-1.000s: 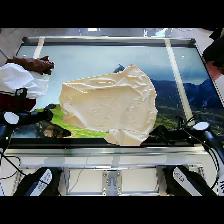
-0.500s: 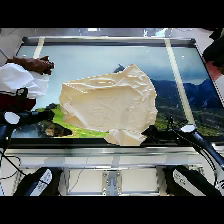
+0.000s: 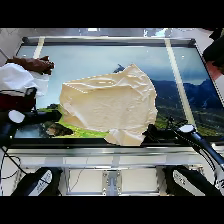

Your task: Fold the shirts.

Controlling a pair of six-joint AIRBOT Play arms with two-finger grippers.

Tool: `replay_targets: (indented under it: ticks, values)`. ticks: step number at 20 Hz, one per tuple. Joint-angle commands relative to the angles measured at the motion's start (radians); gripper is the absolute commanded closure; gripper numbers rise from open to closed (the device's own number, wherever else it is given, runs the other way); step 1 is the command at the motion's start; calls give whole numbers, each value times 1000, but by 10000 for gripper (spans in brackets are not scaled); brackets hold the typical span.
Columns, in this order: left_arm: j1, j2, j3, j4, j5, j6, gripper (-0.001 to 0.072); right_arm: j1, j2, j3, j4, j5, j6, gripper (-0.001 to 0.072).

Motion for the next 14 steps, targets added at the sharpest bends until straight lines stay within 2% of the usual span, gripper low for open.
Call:
replay_targets:
  ticks: [1,5,9,11,12,13,14]
  values:
    - [-119,-70,0,-20,45,76,8,1,1,2,5,-5,-2,698]
    - [-198,-177,1,-21,190,68,10,1,1,2,6,10,-2,698]
    - [-198,-250,2,1,223,60,28,1,1,2,6,18,-2,698]
    - [-198,-273,2,18,270,43,139,1,1,2,6,18,-2,698]
    - [-198,-280,2,18,311,22,164,1,1,2,6,21,-2,698]
    - [-198,-281,2,18,351,1,229,1,1,2,6,23,-2,698]
    - [-198,-282,2,18,393,-8,341,1,1,2,6,23,-2,698]
